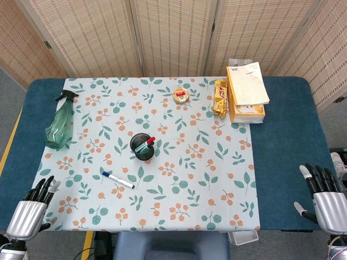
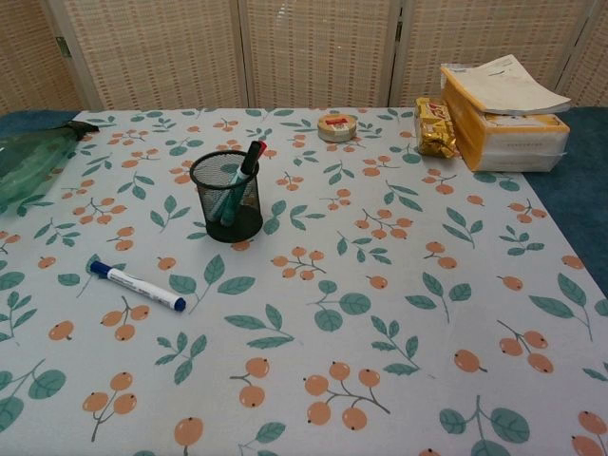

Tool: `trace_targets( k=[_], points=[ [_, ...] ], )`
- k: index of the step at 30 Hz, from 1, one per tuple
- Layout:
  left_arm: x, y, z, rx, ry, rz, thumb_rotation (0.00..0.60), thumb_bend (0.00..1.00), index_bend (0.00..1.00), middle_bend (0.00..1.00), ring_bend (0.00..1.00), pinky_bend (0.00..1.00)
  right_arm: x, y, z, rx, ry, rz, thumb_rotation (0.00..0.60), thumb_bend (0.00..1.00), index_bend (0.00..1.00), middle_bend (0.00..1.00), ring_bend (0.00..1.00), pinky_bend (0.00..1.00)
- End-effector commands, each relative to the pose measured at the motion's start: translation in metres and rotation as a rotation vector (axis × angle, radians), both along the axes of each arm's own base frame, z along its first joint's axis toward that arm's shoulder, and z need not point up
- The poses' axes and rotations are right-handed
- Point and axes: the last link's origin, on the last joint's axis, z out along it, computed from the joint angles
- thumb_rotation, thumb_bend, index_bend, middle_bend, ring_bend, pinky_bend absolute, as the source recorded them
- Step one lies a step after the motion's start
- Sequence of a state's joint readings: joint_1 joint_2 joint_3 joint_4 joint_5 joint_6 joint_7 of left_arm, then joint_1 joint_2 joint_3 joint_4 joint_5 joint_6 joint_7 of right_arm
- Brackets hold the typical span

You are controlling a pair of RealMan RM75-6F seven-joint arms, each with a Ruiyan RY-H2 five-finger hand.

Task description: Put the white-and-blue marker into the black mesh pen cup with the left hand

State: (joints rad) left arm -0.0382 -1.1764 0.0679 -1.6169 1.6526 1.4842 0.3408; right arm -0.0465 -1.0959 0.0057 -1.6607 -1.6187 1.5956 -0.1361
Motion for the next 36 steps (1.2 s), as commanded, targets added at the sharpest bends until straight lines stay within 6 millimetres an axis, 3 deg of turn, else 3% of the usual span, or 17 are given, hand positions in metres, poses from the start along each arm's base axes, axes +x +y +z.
trace_targets(
  k=[1,12,14,15,16,18,20,23,27,36],
  points=[
    [-0.001,0.001,-0.001,-0.006,0.001,0.002,0.6,0.17,0.0,0.0,0.0,0.29,0.0,0.001,0.0,-0.004,-0.001,-0.002,0.6,0.18,0.02,0.04,0.04,0.0],
    [0.006,0.004,0.0,-0.024,-0.042,-0.04,0.6,0.17,0.0,0.01,0.01,0.29,0.001,0.005,0.0,-0.012,0.003,-0.007,0.6,0.18,0.02,0.04,0.04,0.0],
    [0.01,0.007,-0.001,-0.036,-0.05,-0.077,0.6,0.17,0.0,0.16,0.1,0.29,0.002,0.005,-0.001,-0.011,0.0,-0.002,0.6,0.18,0.02,0.04,0.04,0.0],
    [0.014,0.011,-0.001,-0.046,-0.066,-0.113,0.6,0.17,0.0,0.38,0.27,0.34,0.002,0.004,-0.002,-0.009,0.002,0.0,0.6,0.18,0.02,0.04,0.04,0.0],
    [0.016,0.013,-0.001,-0.058,-0.088,-0.134,0.6,0.17,0.0,0.52,0.38,0.4,0.002,0.003,-0.003,-0.005,0.004,0.0,0.6,0.18,0.02,0.04,0.04,0.0],
    [0.024,0.021,-0.001,-0.09,-0.166,-0.194,0.6,0.17,0.0,0.85,0.69,0.68,0.002,-0.001,-0.005,0.005,0.005,-0.003,0.6,0.18,0.02,0.04,0.04,0.0],
    [0.029,0.029,0.0,-0.129,-0.231,-0.228,0.6,0.17,0.0,0.97,0.88,0.88,0.001,-0.005,-0.007,0.014,0.008,-0.008,0.6,0.18,0.02,0.04,0.04,0.0],
    [0.038,0.045,-0.001,-0.218,-0.283,-0.224,0.6,0.17,0.06,1.0,1.0,1.0,-0.001,-0.011,-0.009,0.028,0.009,-0.02,0.6,0.18,0.02,0.04,0.04,0.0],
    [0.05,0.075,-0.01,-0.345,-0.25,-0.2,0.6,0.17,0.19,1.0,1.0,1.0,-0.002,-0.016,-0.009,0.037,0.011,-0.029,0.6,0.18,0.02,0.04,0.04,0.0],
    [0.081,0.123,-0.047,-0.491,-0.166,-0.201,0.6,0.17,0.32,1.0,1.0,1.0,-0.009,-0.031,-0.009,0.05,0.011,-0.067,0.6,0.18,0.02,0.04,0.04,0.0]
  ],
)
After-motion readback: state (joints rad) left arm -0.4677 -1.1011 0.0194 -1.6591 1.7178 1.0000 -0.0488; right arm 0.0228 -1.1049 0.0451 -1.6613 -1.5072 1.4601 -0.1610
